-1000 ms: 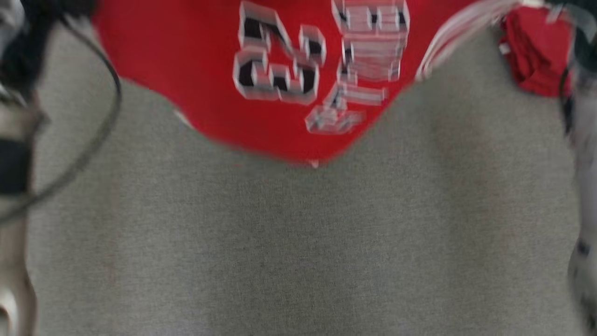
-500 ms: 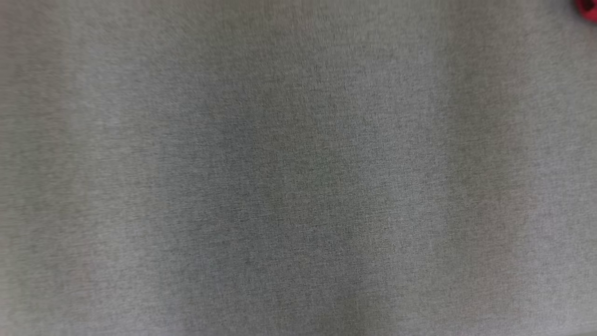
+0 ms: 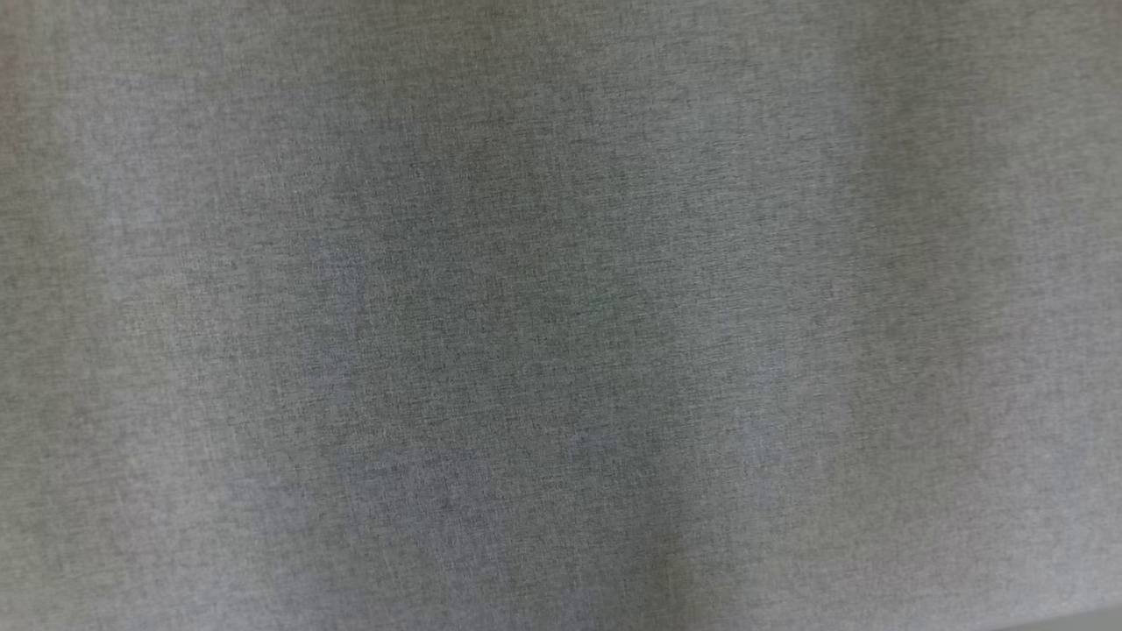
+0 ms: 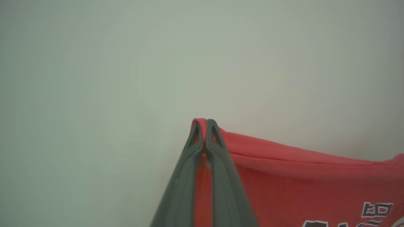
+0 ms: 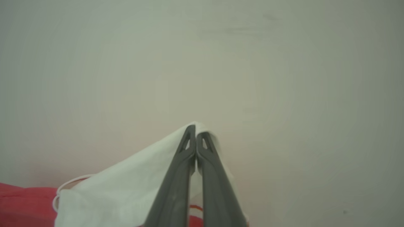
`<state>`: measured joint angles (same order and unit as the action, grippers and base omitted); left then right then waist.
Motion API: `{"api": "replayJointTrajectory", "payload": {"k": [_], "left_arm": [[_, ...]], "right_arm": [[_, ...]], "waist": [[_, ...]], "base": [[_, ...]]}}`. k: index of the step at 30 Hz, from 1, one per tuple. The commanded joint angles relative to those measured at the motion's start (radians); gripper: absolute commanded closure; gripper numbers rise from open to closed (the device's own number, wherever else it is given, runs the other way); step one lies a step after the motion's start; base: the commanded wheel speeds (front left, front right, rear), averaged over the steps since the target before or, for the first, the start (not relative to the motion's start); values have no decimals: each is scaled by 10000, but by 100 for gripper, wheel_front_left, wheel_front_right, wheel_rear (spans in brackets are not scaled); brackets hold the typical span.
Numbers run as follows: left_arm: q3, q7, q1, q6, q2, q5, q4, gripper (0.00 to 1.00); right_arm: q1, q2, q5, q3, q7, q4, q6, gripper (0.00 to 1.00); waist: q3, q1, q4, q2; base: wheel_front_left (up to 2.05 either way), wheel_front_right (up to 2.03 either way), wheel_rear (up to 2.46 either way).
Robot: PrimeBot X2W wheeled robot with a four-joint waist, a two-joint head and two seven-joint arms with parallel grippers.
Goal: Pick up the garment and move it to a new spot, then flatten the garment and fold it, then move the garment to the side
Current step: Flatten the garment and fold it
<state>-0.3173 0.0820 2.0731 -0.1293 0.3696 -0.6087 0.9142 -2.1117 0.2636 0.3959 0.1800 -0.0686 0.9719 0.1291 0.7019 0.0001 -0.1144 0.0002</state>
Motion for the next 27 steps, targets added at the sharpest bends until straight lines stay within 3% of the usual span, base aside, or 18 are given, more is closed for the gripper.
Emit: {"api": "replayJointTrajectory", "payload": {"k": [1,7,13,22,27], "left_arm": [[-131,-1,-266,-11,45,-211,-97,100],[-850,-93,-1208,-3,381,-1303,-830,100],[-1405,-463,-3106,-2,815,-2397,-1684,100],[-1504,-1063,-7164,51,1236,-3658,-3291,100],[-1291,-1636,-9877,632,1584,-4057,-4789,100]], "right_arm": [[53,28,45,194,17,-15,21,100],[787,491,1077,856,-259,-633,21,100],[2863,1006,2408,1676,-464,-1946,21,100],[7986,1771,4100,1774,-589,-4772,21,100],[11512,2299,4484,968,-815,-6889,21,100]], "waist": [[39,-1,90,-2],[-153,-1,170,-2],[-950,-1,189,-2],[-2622,-1,82,-2],[-3371,-1,37,-2]], "base": [[0,0,0],[0,0,0],[0,0,0],[0,0,0],[0,0,0]]}}
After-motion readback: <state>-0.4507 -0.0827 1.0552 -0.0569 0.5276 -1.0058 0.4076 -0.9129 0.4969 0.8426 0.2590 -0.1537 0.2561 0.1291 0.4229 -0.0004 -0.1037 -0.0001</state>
